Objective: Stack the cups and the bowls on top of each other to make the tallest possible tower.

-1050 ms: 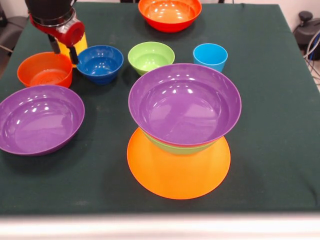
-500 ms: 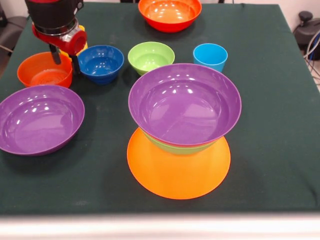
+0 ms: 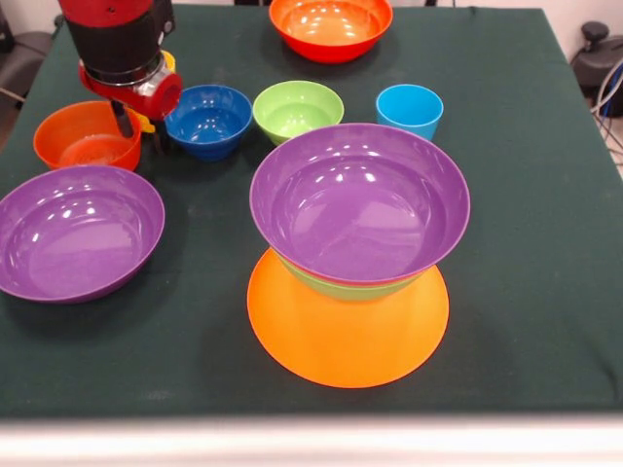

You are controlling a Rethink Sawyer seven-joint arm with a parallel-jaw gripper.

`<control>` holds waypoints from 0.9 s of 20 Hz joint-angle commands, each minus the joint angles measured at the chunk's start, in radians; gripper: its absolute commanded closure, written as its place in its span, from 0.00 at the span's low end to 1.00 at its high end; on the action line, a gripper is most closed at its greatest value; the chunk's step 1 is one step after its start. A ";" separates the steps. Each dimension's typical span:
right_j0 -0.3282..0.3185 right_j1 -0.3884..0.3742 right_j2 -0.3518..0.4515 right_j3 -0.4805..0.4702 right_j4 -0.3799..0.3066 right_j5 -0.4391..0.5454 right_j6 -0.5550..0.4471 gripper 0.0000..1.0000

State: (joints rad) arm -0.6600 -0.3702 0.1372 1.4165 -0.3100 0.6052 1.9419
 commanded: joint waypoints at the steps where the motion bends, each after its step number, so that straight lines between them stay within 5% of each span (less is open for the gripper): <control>1: 0.006 0.055 0.085 0.022 -0.112 -0.110 -0.122 0.00; 18: 0.014 0.091 0.062 -0.034 -0.184 -0.162 -0.114 0.00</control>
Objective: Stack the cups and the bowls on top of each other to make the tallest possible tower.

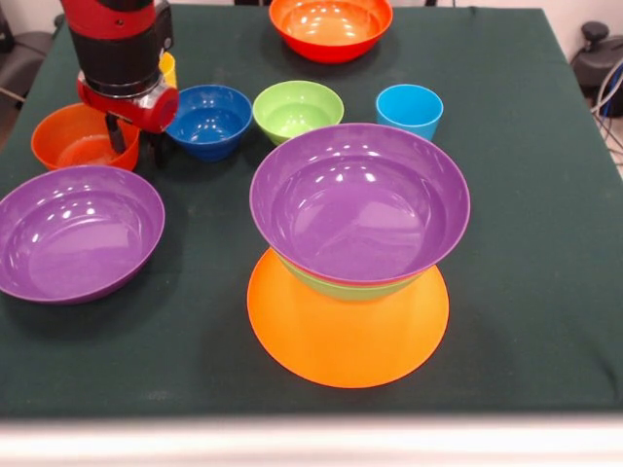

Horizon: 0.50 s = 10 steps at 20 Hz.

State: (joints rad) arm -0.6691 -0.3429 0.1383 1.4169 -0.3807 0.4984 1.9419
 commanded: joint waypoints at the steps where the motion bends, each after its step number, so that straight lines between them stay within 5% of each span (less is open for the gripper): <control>1: 0.024 0.063 0.056 -0.028 -0.115 -0.060 -0.109 0.00; 6: 0.027 0.067 0.049 -0.024 -0.124 -0.065 -0.100 0.00; 7: 0.022 0.068 0.056 -0.029 -0.126 -0.059 -0.104 1.00; 10: 0.007 0.068 0.081 -0.023 -0.129 -0.042 -0.143 1.00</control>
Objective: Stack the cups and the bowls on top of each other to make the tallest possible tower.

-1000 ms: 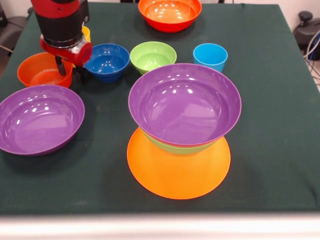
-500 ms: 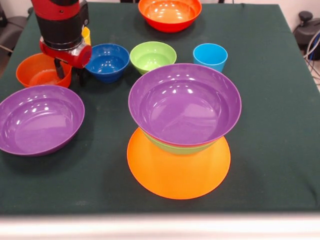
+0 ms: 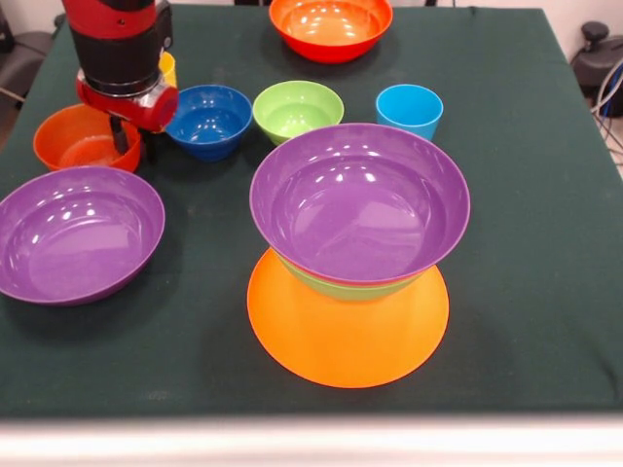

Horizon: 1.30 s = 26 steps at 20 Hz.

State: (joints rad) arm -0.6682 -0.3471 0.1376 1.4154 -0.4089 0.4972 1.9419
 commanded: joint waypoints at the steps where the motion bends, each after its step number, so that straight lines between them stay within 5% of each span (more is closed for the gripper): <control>1: 0.008 0.071 0.084 -0.022 -0.098 -0.027 -0.142 1.00; 26: 0.059 -0.091 0.090 -0.092 -0.037 0.275 -0.181 1.00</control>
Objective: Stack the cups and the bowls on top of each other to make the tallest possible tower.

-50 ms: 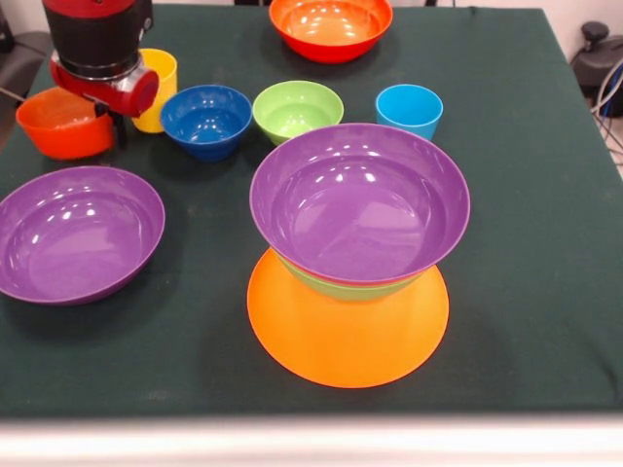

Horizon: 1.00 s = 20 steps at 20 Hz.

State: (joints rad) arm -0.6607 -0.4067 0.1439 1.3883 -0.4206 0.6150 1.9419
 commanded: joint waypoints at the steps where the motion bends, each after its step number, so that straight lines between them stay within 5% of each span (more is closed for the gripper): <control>1: 0.055 -0.034 0.086 -0.074 -0.026 0.170 -0.182 1.00; 20: 0.129 -0.062 0.174 -0.276 0.004 0.364 -0.212 1.00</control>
State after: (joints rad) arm -0.5864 -0.4761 0.1952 1.2245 -0.4169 0.8555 1.9419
